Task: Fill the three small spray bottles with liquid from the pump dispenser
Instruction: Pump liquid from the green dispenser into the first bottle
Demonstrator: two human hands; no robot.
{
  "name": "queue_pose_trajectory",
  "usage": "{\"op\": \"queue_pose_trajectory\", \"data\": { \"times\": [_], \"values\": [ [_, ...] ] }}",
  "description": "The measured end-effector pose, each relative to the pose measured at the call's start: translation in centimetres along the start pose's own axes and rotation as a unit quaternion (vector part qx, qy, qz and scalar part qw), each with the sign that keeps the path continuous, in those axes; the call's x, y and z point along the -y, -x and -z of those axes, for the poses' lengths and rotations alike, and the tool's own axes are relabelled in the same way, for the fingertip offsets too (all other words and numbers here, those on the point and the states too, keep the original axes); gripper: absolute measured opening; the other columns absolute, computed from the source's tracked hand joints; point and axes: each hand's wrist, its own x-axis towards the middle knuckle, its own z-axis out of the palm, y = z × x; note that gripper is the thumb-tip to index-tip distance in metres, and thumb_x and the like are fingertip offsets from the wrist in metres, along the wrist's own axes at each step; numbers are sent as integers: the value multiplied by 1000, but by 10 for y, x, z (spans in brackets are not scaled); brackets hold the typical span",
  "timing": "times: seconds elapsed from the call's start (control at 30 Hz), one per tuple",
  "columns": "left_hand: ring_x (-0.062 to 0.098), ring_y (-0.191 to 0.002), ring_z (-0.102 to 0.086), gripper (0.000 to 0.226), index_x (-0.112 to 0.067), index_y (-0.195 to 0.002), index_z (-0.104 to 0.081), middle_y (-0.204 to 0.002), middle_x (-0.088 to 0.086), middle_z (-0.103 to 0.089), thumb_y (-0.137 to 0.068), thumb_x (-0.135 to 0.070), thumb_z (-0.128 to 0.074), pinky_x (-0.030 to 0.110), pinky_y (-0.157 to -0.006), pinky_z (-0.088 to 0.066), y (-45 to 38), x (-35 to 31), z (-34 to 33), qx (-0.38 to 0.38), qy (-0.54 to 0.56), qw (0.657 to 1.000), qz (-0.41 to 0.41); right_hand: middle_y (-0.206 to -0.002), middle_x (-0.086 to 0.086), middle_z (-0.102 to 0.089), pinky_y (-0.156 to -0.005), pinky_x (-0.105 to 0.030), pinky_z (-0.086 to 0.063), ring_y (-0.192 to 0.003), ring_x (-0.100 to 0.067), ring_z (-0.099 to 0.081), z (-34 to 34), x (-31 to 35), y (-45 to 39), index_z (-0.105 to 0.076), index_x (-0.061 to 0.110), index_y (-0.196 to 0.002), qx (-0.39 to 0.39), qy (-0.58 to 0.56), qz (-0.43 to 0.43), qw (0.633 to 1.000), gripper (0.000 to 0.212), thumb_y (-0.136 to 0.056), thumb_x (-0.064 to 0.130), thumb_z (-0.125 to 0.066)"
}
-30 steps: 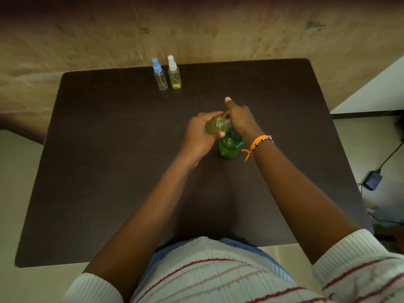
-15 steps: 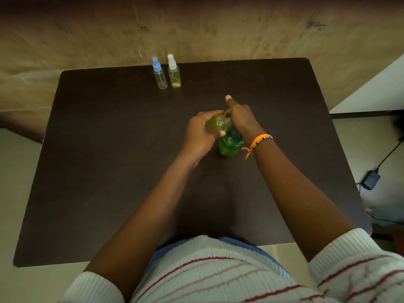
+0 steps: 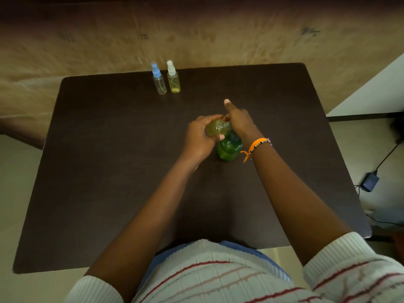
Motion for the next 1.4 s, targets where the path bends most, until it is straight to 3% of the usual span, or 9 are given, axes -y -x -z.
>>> {"op": "queue_pose_trajectory", "data": {
  "times": [0.17,0.33,0.5,0.63,0.8,0.9,1.13,1.27,1.4],
  "values": [
    [15,-103,-58,51,-16,-118,-61,-106,-2,-56,-71,1,-72,25,-93,-45,-1,2,-2,-2,-16,1000,-9,-106,-13,-64,-101,-47,-45,-101,-29,-59,1,2,3,-68,5,-110,-14,-23,-18,999,90,-65,78,-39],
    [19,-104,-59,53,-14,-117,-62,-105,-1,-56,-69,4,-72,26,-92,-46,-1,6,-7,-10,-13,1000,-2,-119,-15,-67,-102,-47,-43,-111,-34,-60,-1,-1,5,-68,10,-113,-32,-10,-25,999,93,-62,81,-36],
    [23,-105,-59,52,-13,-116,-62,-110,6,-60,-68,1,-72,41,-99,-44,-1,5,-5,-18,-42,998,-30,-132,-16,-58,-108,-48,-37,-127,-36,-48,0,3,4,-62,9,-124,-23,11,-22,999,83,-81,75,-37],
    [21,-105,-59,51,-11,-117,-62,-111,6,-59,-69,2,-71,36,-98,-46,2,5,-2,-16,-32,999,-26,-141,-16,-50,-112,-48,-32,-135,-36,-40,0,3,2,-54,8,-133,-17,19,-29,999,77,-90,69,-35],
    [23,-107,-58,53,-12,-118,-61,-112,7,-60,-68,0,-72,39,-99,-45,1,9,-7,-17,-46,999,-19,-124,-14,-64,-106,-48,-40,-121,-35,-53,-2,-2,3,-66,11,-117,-45,9,-32,998,88,-67,77,-36],
    [23,-106,-59,54,-9,-118,-61,-112,8,-60,-67,2,-72,34,-99,-44,0,9,-7,-15,-41,999,-21,-124,-14,-64,-105,-48,-40,-120,-35,-53,-3,-1,5,-68,12,-115,-46,11,-23,999,84,-69,75,-36],
    [25,-111,-53,53,-14,-119,-61,-114,5,-59,-69,-2,-73,41,-102,-41,-2,6,-4,-10,-53,998,-20,-131,-15,-59,-107,-49,-38,-127,-35,-48,0,6,4,-64,11,-123,-29,18,-42,999,93,-64,76,-32],
    [24,-109,-56,53,-12,-119,-61,-112,5,-59,-68,-1,-73,38,-101,-42,-2,7,-4,-10,-45,999,-21,-132,-15,-58,-107,-48,-38,-126,-34,-49,-1,2,3,-60,9,-125,-41,2,-29,999,82,-79,72,-37],
    [26,-109,-56,55,-12,-119,-61,-112,6,-59,-66,-2,-74,45,-101,-41,-3,11,-8,-13,-52,998,-22,-130,-15,-60,-106,-48,-39,-123,-34,-51,-1,-5,-1,-61,9,-124,-49,17,-26,998,75,-83,69,-39]
  ]
}}
